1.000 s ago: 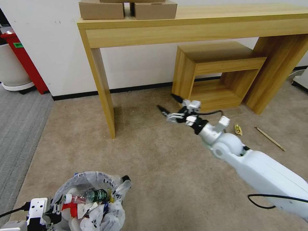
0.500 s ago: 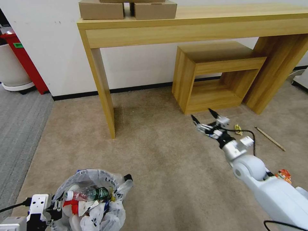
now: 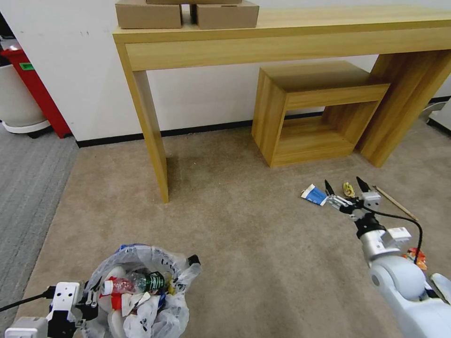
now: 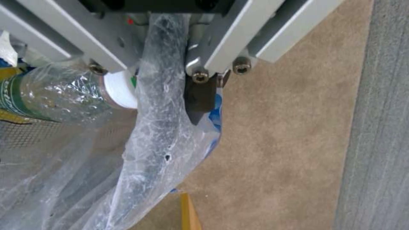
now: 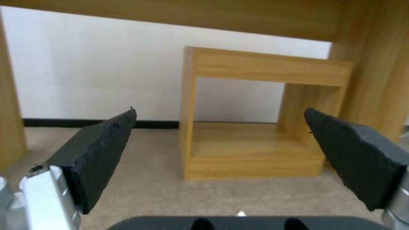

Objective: Pick up the trash bin and place the garbage on the floor into it.

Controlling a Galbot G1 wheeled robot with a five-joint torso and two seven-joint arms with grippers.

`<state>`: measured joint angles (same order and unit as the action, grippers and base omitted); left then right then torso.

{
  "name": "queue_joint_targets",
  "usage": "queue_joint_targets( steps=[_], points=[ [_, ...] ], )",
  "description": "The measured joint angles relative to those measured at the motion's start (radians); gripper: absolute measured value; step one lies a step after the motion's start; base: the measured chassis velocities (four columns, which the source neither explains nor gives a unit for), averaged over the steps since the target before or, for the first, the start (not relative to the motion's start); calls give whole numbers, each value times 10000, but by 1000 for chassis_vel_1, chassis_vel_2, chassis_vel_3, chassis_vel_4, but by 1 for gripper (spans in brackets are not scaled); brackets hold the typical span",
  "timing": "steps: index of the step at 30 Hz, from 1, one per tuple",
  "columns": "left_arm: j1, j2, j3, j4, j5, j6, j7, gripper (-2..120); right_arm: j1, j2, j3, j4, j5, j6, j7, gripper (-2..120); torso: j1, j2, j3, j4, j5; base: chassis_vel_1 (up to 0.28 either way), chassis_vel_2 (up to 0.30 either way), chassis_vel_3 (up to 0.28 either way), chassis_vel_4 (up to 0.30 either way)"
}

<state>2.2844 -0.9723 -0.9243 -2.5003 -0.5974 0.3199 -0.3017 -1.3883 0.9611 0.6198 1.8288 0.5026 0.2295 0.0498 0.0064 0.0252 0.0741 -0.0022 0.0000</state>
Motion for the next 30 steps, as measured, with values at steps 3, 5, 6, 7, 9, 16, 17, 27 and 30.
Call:
queue_joint_targets(
  steps=[3,5,6,7,9,16,17,27,30],
  points=[
    [-66,4,94,0,78,-26,26,0,-152,448,447,143,-416,-138,226,100,0,0,0,1,2,0,0,0,0],
    [-78,5,106,-1,84,-33,31,0,-163,505,502,168,-455,-164,258,100,0,1,0,1,1,0,0,0,0],
    [-120,35,132,0,94,-66,52,0,-208,759,745,292,-560,-303,389,100,0,1,0,2,1,0,0,0,0],
    [-163,72,149,0,92,-86,60,0,-241,953,921,398,-569,-407,473,100,1,0,0,1,0,0,0,0,0],
    [-179,84,155,0,90,-96,61,0,-250,1003,967,429,-569,-433,492,100,0,0,0,0,0,0,0,0,0],
    [-368,239,235,0,74,-236,65,0,-574,1641,1698,609,-792,-525,559,100,0,0,0,1,0,0,0,0,0],
    [-412,287,261,0,79,-265,64,0,-635,1783,1825,583,-917,-463,579,100,0,0,1,0,1,0,0,0,0],
    [-527,496,345,47,-8,-279,-12,0,-985,2333,2120,810,-1015,-341,469,100,0,1,0,1,1,0,0,0,0],
    [-542,533,416,126,10,-308,-34,0,-1019,2436,2131,811,-1058,-303,472,100,0,1,0,2,1,0,0,0,0]
  ],
)
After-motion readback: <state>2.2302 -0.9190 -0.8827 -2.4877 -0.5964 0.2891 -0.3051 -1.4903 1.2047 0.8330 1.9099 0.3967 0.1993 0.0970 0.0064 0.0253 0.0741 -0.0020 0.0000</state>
